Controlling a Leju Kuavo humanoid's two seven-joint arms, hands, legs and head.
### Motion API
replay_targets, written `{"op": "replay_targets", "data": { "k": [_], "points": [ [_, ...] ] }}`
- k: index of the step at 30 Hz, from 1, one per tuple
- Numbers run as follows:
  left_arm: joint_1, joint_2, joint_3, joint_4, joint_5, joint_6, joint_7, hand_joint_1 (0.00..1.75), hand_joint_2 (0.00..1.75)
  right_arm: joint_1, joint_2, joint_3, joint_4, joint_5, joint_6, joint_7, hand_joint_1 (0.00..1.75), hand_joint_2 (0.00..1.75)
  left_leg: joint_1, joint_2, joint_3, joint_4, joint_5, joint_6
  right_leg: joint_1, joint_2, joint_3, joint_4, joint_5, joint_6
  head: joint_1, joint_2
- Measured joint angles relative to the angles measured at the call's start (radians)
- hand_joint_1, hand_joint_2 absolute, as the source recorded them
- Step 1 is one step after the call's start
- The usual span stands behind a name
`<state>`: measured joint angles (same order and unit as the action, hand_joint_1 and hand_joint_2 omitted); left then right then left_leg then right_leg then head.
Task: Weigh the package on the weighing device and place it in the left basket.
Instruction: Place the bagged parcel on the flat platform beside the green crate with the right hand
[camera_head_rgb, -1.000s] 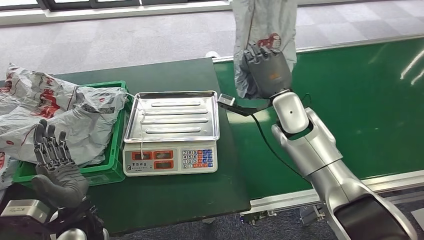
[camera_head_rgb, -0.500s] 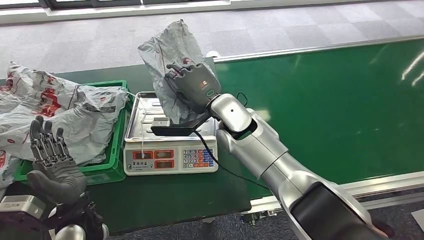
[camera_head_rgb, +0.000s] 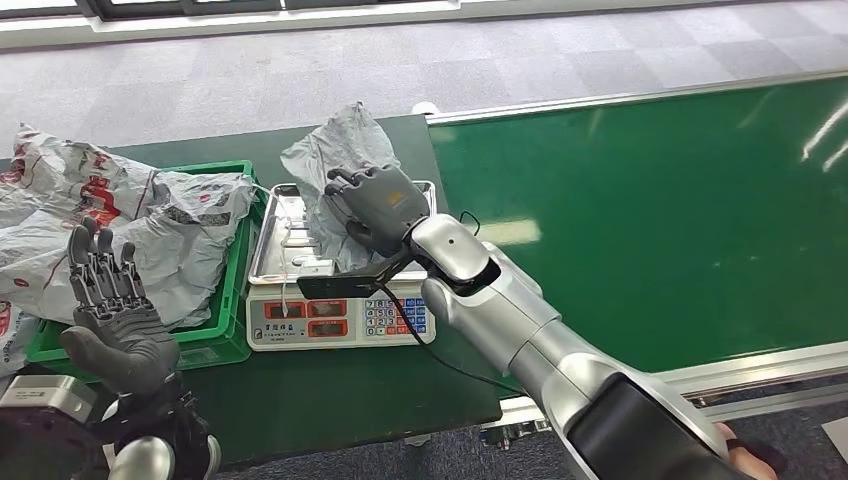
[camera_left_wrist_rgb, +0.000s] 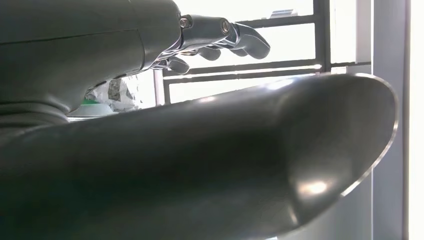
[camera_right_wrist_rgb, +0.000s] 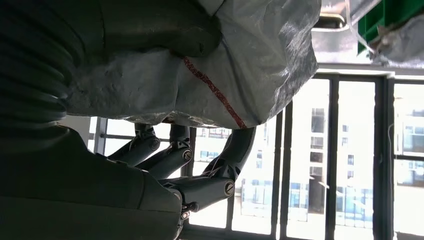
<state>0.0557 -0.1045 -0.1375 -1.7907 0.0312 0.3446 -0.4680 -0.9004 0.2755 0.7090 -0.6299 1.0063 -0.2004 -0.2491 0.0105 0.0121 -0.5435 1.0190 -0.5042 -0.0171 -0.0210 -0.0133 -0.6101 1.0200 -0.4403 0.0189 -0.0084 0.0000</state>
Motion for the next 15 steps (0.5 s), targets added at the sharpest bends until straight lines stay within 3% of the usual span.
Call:
{"op": "replay_targets", "data": {
  "k": [3, 6, 7, 10, 15],
  "points": [
    [-0.007, 0.0, -0.006, 0.009, -0.004, -0.013, 0.006, 0.0, 0.0, 0.015, -0.002, 0.009, 0.051, -0.003, -0.008, 0.003, 1.75, 1.75, 0.0, 0.0, 0.0, 0.0, 0.0, 0.0, 0.0, 0.0, 0.0, 0.0, 0.0, 0.0, 0.0, 0.0],
    [-0.011, -0.002, -0.009, 0.016, -0.012, -0.024, 0.012, 0.0, 0.0, 0.031, -0.008, 0.01, 0.094, -0.019, -0.016, 0.001, 0.47, 1.75, 0.0, 0.0, 0.0, 0.0, 0.0, 0.0, 0.0, 0.0, -0.001, 0.0, 0.0, 0.0, 0.0, 0.0],
    [-0.013, -0.003, -0.01, 0.018, -0.015, -0.024, 0.015, 0.0, 0.0, 0.035, -0.01, 0.01, 0.105, -0.021, -0.019, 0.002, 0.03, 1.31, 0.0, 0.0, -0.001, 0.0, 0.0, 0.0, 0.0, 0.0, -0.001, 0.0, 0.0, 0.0, 0.0, 0.0],
    [-0.018, -0.009, -0.01, 0.023, -0.027, -0.027, 0.023, 0.0, 0.0, 0.045, -0.012, 0.01, 0.131, -0.013, -0.041, 0.015, 0.0, 0.0, 0.0, 0.0, -0.001, 0.0, 0.0, 0.0, 0.0, 0.0, -0.001, 0.0, 0.0, 0.0, 0.0, 0.0],
    [-0.024, -0.017, -0.01, 0.032, -0.047, -0.043, 0.033, 0.0, 0.0, 0.052, -0.014, 0.01, 0.156, -0.003, -0.056, 0.012, 0.0, 0.0, 0.0, 0.0, -0.001, 0.0, 0.0, 0.0, 0.0, 0.0, -0.002, 0.0, 0.0, 0.0, 0.0, 0.0]
  ]
}}
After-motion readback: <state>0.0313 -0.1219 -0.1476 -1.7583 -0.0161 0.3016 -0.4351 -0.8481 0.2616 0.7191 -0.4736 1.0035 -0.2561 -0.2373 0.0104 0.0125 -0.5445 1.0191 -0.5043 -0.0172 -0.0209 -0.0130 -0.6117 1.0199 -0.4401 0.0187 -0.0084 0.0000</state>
